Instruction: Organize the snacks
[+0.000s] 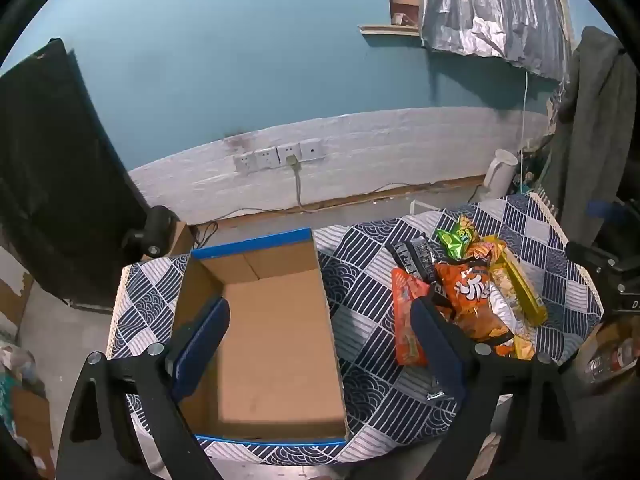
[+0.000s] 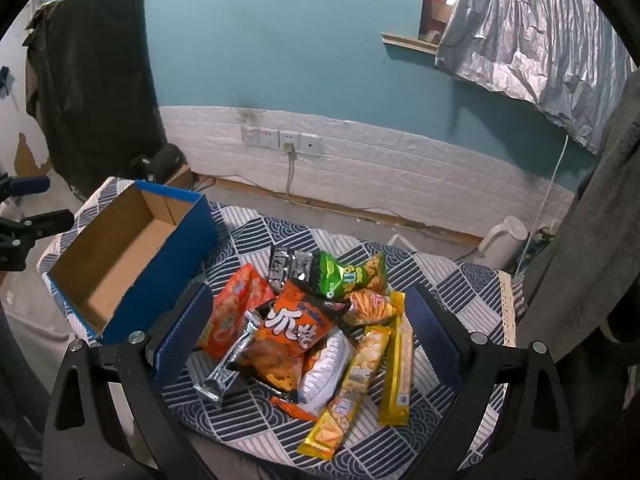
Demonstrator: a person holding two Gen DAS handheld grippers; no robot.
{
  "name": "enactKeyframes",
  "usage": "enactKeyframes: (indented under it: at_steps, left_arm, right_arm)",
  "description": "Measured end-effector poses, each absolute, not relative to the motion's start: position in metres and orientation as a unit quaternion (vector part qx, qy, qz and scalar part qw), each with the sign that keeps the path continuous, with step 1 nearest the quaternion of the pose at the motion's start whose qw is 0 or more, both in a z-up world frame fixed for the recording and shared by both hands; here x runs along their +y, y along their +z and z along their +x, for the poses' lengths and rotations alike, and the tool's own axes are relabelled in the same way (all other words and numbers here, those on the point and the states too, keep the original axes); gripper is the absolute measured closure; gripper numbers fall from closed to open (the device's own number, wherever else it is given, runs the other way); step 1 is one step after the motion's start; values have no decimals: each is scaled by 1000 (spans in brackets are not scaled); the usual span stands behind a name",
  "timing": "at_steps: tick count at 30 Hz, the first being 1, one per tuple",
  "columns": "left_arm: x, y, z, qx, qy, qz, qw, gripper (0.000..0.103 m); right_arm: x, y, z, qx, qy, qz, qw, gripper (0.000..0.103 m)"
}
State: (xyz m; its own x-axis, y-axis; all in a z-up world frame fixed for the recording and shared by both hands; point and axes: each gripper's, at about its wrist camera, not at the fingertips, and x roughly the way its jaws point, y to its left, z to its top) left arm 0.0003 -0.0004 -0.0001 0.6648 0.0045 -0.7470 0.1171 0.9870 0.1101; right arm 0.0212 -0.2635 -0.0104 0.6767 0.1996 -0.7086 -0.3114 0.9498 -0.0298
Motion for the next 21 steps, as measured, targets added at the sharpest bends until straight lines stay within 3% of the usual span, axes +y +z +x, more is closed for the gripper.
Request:
enactKeyframes:
  at_steps: [21]
  left_arm:
    - [-3, -6, -1, 413, -37, 85, 906, 10]
  right_arm:
    - [-267, -10, 21, 387, 144, -62, 909, 8]
